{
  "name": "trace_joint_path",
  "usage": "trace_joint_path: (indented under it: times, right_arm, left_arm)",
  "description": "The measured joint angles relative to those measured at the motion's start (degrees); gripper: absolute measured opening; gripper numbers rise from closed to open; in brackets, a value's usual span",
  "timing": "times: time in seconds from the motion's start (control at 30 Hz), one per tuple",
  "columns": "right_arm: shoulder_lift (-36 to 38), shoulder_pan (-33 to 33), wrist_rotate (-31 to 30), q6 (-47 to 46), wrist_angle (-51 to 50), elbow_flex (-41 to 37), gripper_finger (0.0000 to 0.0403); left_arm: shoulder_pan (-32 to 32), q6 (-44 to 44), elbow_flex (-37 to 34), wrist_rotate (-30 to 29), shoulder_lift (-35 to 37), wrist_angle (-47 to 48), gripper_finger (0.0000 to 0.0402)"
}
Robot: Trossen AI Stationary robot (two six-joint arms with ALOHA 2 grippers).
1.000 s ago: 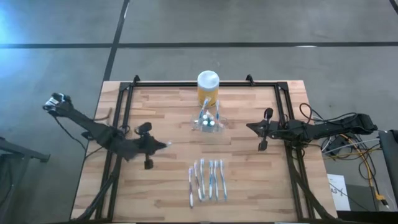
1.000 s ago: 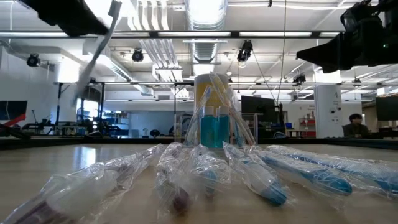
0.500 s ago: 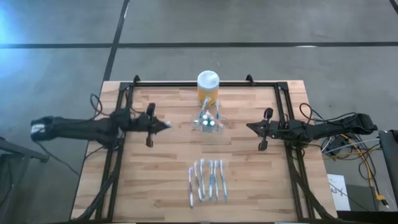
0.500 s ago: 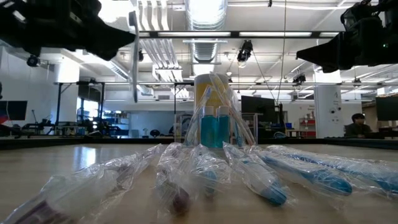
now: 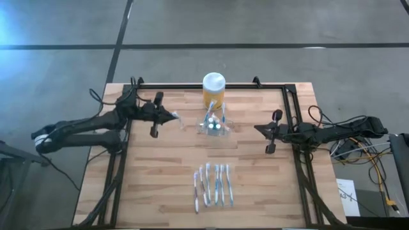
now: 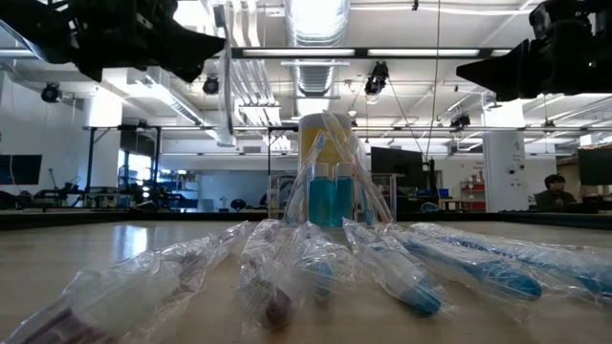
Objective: Pick & Place toothbrushing station
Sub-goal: Put the blue toothbrush into the transparent organizer
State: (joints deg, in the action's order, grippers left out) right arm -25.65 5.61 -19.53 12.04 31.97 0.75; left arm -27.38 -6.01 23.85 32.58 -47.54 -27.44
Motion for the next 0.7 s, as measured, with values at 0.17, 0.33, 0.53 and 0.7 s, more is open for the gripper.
trace_joint_path:
  times: [0.17,0.33,0.53,0.7]
  right_arm:
    - [0.00,0.00,0.00,-2.05,0.02,0.00,0.0008]
    - [0.00,0.00,0.00,-4.89,-0.02,0.00,0.0008]
    - [0.00,0.00,0.04,-8.36,-0.11,0.00,0.0008]
    - [0.00,0.00,0.07,-10.16,-0.35,-0.02,0.0008]
  left_arm:
    - [0.00,-0.45,1.51,0.04,-0.66,-0.02,0.0000]
    - [-0.08,-1.29,1.40,1.37,-0.54,-0.01,0.0000]
    - [-0.45,-0.97,-0.44,3.43,1.11,0.55,0.0000]
    - [-1.57,0.64,-4.75,3.95,5.01,0.93,0.0000]
